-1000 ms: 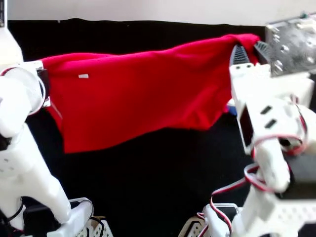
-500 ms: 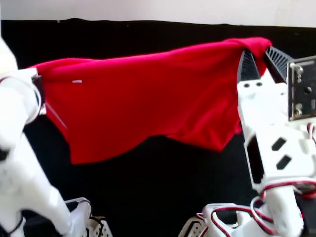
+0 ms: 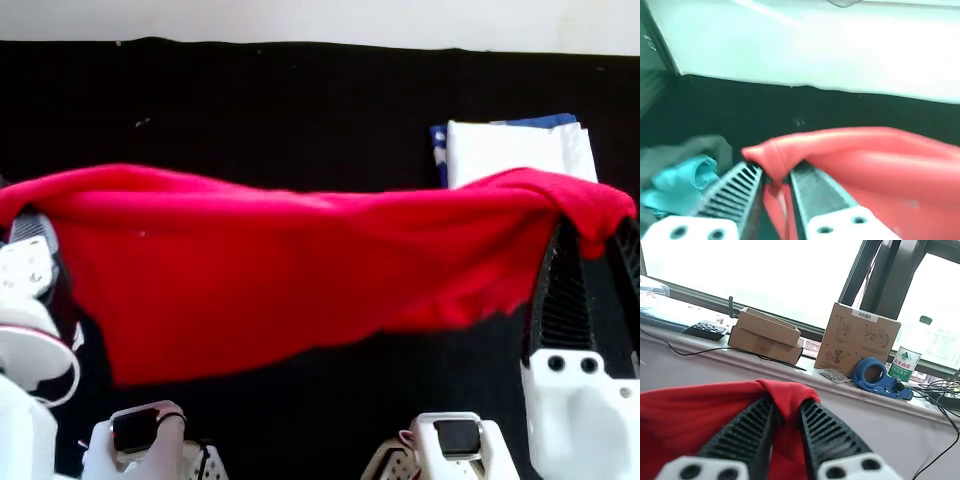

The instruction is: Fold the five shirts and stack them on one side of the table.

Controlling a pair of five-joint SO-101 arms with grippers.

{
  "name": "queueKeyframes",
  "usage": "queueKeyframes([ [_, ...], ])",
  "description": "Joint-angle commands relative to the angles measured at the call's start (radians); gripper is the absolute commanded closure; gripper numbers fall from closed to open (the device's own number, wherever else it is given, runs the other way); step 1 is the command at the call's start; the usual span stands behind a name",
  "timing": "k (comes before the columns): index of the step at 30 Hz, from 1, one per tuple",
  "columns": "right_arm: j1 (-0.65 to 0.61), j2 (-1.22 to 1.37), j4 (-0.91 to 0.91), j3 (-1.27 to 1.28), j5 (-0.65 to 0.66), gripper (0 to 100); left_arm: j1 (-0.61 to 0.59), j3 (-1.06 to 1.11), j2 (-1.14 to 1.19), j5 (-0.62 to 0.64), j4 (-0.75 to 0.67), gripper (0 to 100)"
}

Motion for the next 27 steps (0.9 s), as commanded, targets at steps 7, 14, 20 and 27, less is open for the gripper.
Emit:
queueKeyframes([
  [7, -0.002, 0.188, 0.002, -0.002, 0.003, 99.3, -0.018, 0.367, 0.002, 0.002, -0.172, 99],
  [14, -0.088, 0.602, -0.010, 0.079, 0.002, 99.3, -0.013, 0.768, 0.114, 0.005, -0.535, 99],
  [20, -0.117, 0.929, -0.248, 0.154, 0.002, 99.3, -0.018, 0.627, 0.521, 0.008, -0.672, 99],
  [27, -0.124, 1.110, -0.332, 0.025, 0.002, 99.3, -0.019, -0.008, 0.986, 0.003, -0.525, 99],
])
